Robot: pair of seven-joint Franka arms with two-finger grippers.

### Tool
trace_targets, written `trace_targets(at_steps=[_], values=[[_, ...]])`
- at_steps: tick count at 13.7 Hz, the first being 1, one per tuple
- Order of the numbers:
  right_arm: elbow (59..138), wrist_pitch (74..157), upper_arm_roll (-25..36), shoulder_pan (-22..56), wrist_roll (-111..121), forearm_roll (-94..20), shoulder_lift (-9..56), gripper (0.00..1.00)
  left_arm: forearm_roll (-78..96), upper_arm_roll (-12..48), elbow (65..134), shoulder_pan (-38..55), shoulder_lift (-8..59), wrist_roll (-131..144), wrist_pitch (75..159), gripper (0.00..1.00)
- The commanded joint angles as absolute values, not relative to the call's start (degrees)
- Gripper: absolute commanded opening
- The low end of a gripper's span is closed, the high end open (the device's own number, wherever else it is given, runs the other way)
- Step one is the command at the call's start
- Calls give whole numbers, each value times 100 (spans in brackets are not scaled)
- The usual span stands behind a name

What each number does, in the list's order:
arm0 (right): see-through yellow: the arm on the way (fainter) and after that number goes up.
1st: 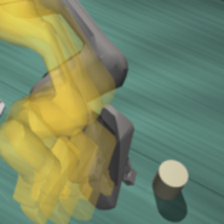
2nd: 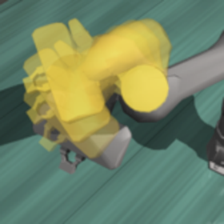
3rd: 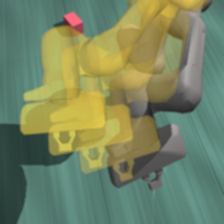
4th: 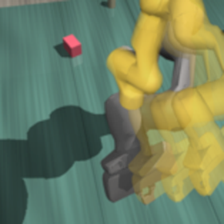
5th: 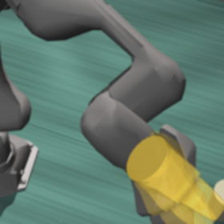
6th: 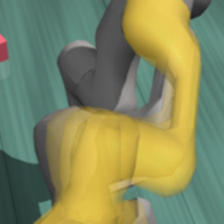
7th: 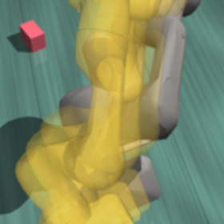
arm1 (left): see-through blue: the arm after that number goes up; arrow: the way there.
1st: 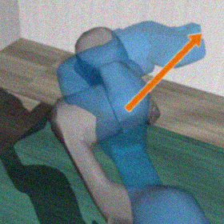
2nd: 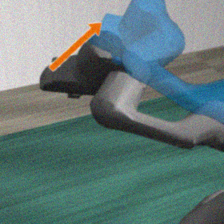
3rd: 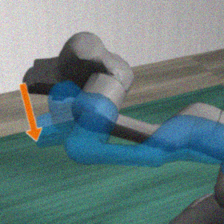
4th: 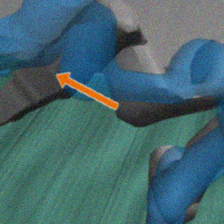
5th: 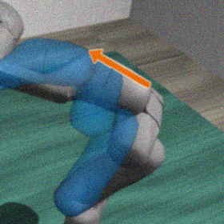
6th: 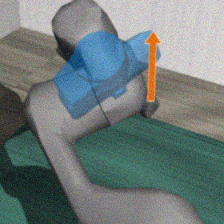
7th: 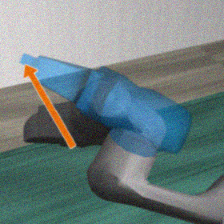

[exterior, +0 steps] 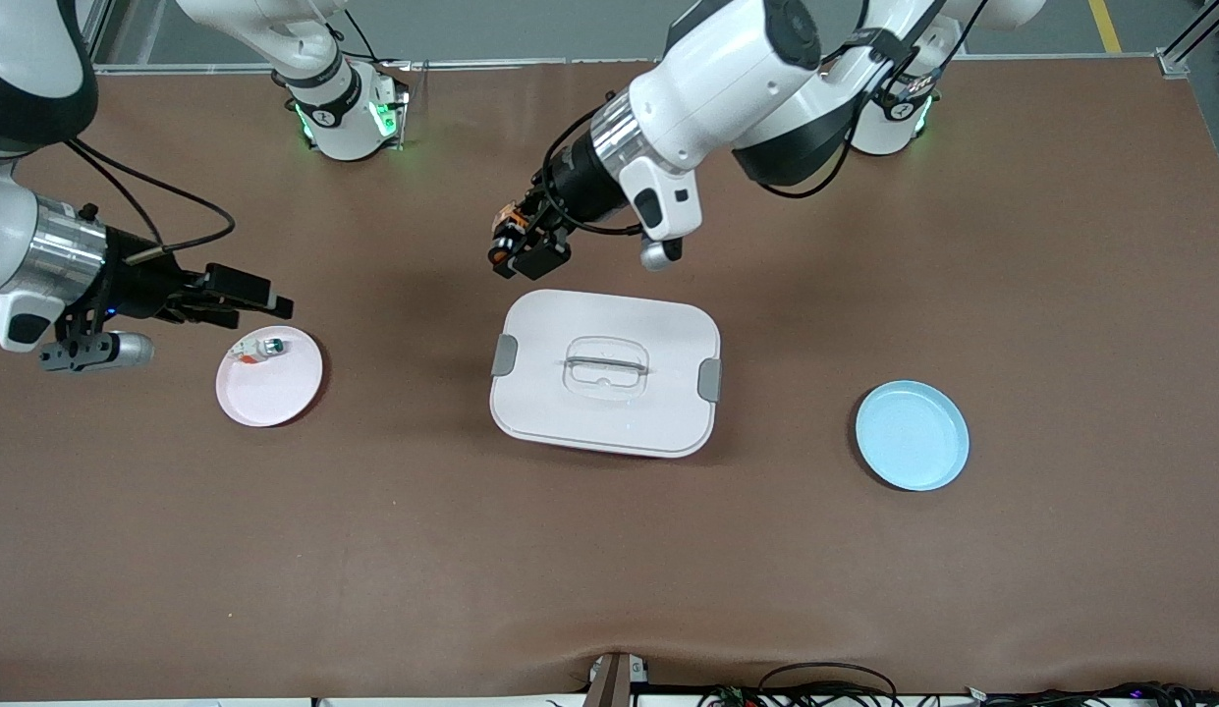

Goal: Transfer orange switch to right arm and place
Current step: 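Lift the orange switch with the left gripper while the right gripper rises, then bring the left gripper with the switch toward the right gripper above the box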

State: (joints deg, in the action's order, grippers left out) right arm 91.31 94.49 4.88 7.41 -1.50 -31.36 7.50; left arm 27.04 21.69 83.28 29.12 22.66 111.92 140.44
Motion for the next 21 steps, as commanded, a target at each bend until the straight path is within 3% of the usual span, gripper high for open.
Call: trace_targets(at_steps=[1, 6, 14, 21], values=[[9158, 9571, 510, 1010, -351, -3690, 624, 100, 2725, 2101, 8165, 3242, 2679, 11530, 14430, 13], [9982, 10387, 510, 1599, -265, -4270, 168, 100, 2628, 2101, 8165, 3437, 2786, 11549, 14581, 13], [10854, 11425, 518, 2328, -44, -4280, -176, 100, 2619, 2101, 8156, 3419, 2725, 11549, 14660, 14], [11267, 11461, 510, 2514, -44, -4245, -781, 100, 2602, 2101, 8156, 3401, 2742, 11549, 14722, 14]])
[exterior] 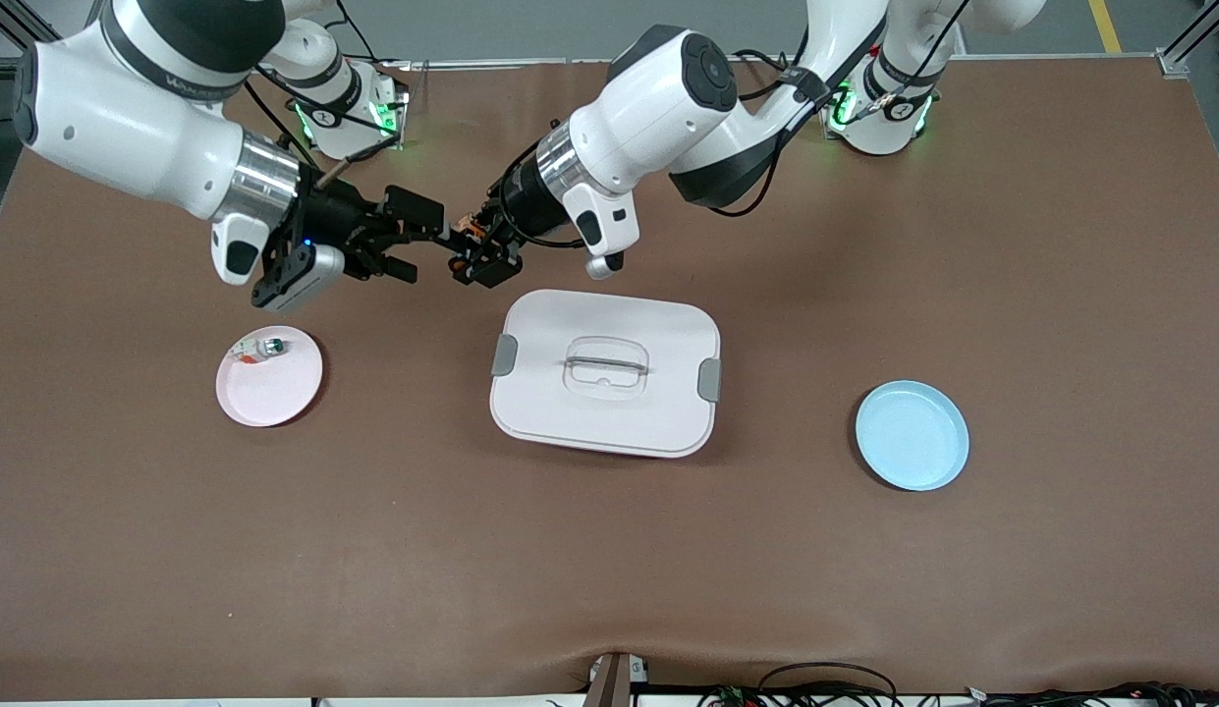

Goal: Transfer orange switch to right arm and place
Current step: 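Bring the left gripper with the switch toward the right gripper above the box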

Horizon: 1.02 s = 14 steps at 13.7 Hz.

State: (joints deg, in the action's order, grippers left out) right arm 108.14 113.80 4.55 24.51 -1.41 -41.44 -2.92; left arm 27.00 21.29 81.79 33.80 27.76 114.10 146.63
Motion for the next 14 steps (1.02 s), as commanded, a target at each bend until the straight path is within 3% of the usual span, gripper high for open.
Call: trace_targets(at_steps=[1, 8, 14], values=[[11328, 11452, 510, 2514, -27, -4202, -861, 100, 2602, 2101, 8156, 3393, 2742, 11549, 14722, 14], [11785, 12172, 501, 2944, -17, -4184, -853, 100, 2610, 2013, 8156, 3428, 2716, 11549, 14722, 14], [11795, 12208, 501, 3015, -18, -4184, -835, 100, 2610, 2021, 8156, 3428, 2689, 11549, 14722, 14]])
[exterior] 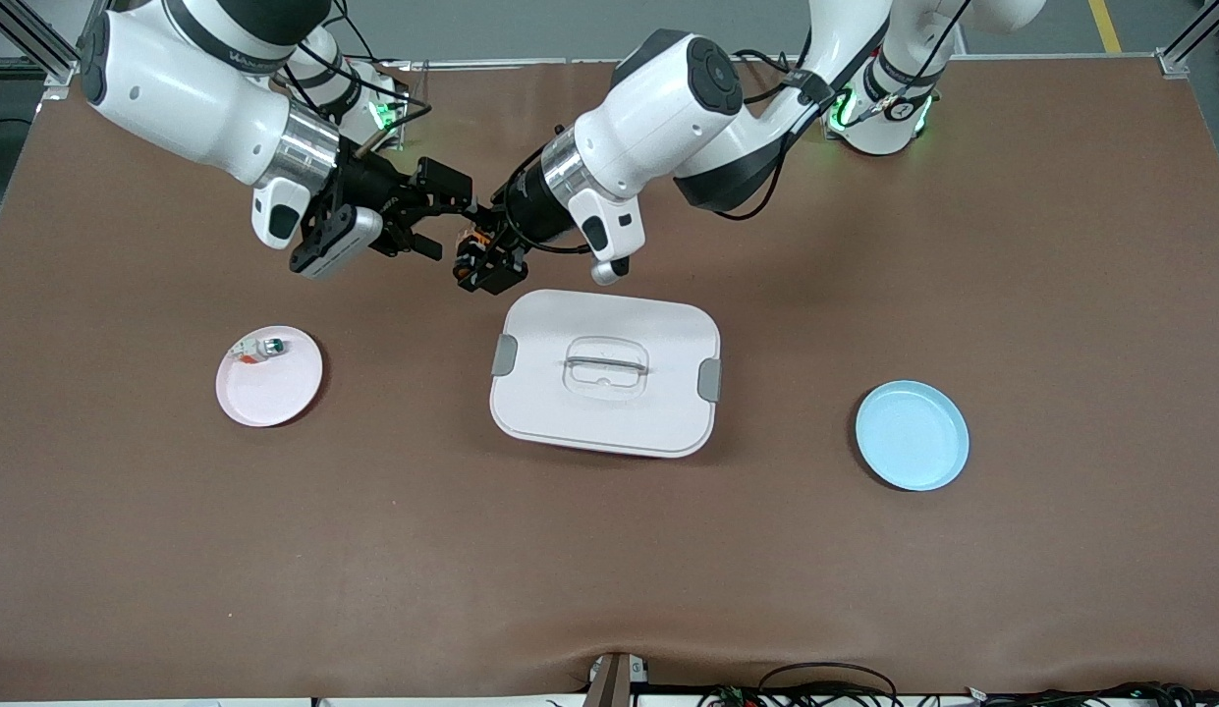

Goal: Transfer orange switch to right arm and place
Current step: 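Bring the left gripper with the switch toward the right gripper above the box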

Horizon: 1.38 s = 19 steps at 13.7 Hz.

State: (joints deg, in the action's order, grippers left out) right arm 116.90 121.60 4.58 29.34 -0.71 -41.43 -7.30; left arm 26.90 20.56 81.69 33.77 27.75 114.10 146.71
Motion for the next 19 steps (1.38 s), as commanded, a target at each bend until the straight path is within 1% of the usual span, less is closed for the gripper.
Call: trace_targets(at_steps=[1, 8, 14, 17, 18, 19], values=[[11795, 12208, 501, 3015, -18, -4184, -826, 100, 2602, 2021, 8156, 3428, 2689, 11540, 14722, 14], [11786, 12217, 501, 2962, -9, -4184, -809, 100, 2602, 2021, 8156, 3437, 2681, 11549, 14722, 14], [11760, 12533, 501, 3006, -9, -4184, -677, 100, 2601, 2021, 8165, 3585, 2672, 11549, 14722, 14], [11768, 12489, 501, 3006, -9, -4184, -685, 100, 2602, 2021, 8174, 3595, 2663, 11549, 14722, 14], [11769, 12489, 501, 3015, 0, -4175, -694, 99, 2602, 2021, 8174, 3595, 2663, 11549, 14722, 14], [11777, 12489, 501, 3015, 0, -4175, -703, 94, 2602, 2021, 8174, 3595, 2663, 11549, 14722, 14]])
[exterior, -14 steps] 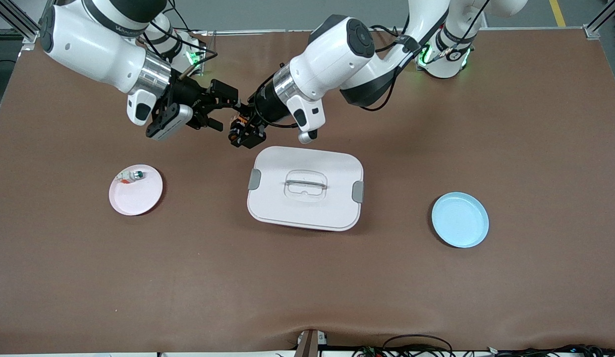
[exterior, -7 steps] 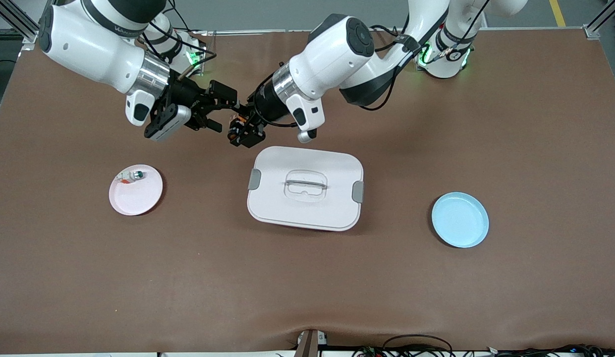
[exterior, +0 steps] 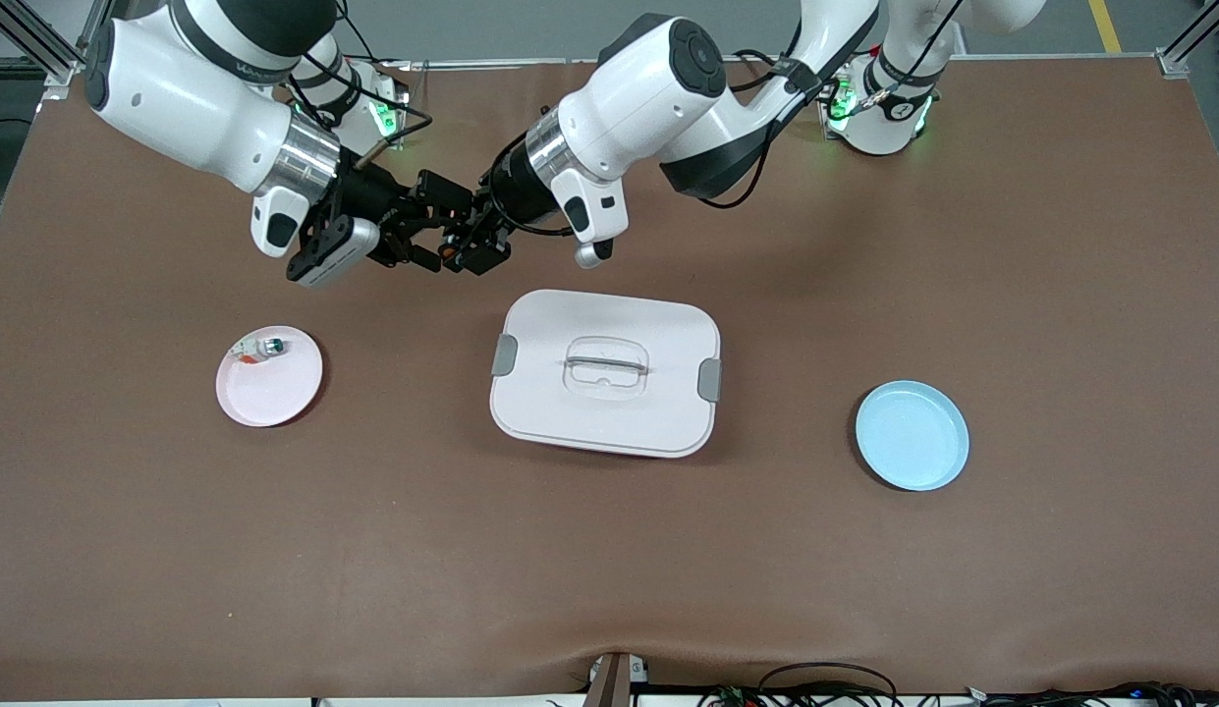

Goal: Transfer orange switch to right arm and place
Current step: 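Bring the left gripper with the switch toward the right gripper above the box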

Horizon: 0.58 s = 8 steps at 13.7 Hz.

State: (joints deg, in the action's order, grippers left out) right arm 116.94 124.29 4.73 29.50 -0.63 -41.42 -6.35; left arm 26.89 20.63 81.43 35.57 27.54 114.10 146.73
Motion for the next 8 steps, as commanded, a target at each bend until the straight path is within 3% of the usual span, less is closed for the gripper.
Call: trace_targets(at_steps=[1, 8], values=[[11786, 12481, 501, 3023, 0, -4140, -712, 94, 2602, 2021, 8165, 3595, 2663, 11549, 14722, 14], [12058, 12129, 536, 2883, 334, -3885, -1028, 90, 2522, 2021, 8174, 3595, 2663, 11549, 14722, 14]])
